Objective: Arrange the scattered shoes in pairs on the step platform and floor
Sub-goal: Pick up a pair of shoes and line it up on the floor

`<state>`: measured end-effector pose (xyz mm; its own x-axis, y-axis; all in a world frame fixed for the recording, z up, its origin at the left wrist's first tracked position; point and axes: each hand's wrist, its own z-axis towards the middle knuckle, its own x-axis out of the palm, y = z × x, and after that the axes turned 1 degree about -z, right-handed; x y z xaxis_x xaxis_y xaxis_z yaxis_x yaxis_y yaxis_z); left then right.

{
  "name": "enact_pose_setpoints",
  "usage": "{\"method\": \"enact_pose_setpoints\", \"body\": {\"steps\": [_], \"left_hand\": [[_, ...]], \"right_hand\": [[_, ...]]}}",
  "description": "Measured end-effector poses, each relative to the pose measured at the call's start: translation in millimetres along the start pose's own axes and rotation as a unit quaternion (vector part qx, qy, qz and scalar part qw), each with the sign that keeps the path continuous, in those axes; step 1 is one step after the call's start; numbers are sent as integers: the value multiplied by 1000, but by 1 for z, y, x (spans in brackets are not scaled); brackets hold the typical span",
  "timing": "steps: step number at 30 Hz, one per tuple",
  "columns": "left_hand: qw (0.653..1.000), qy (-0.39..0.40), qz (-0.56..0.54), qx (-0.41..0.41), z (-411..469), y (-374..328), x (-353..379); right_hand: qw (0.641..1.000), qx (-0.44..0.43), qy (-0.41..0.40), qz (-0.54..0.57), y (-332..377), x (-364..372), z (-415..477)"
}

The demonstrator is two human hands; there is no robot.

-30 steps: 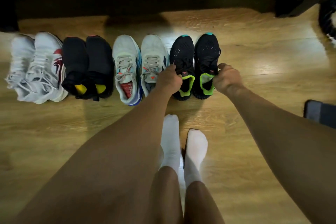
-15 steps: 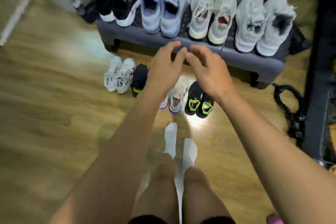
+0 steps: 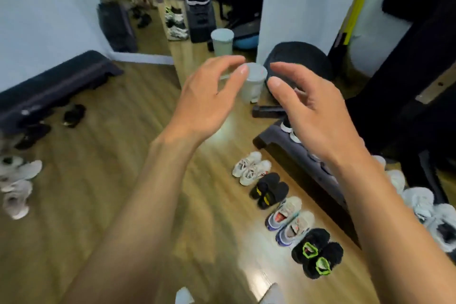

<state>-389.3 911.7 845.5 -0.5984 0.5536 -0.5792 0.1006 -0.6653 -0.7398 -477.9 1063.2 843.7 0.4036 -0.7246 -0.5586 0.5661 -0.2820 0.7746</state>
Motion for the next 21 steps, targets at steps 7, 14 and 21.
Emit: {"method": "enact_pose_setpoints", "body": {"steps": [7,14,21], "left_hand": [[988,-123,50,-73,-63,97,-196],[966,-190,58,-164,-97,200,-308],[940,-240,97,-225,-94,300,-401]], "right_hand": [[986,-117,119,27,140,164,27],[957,-151,238,61,215,323,41],[918,-213,325,81,273,462,93]]}}
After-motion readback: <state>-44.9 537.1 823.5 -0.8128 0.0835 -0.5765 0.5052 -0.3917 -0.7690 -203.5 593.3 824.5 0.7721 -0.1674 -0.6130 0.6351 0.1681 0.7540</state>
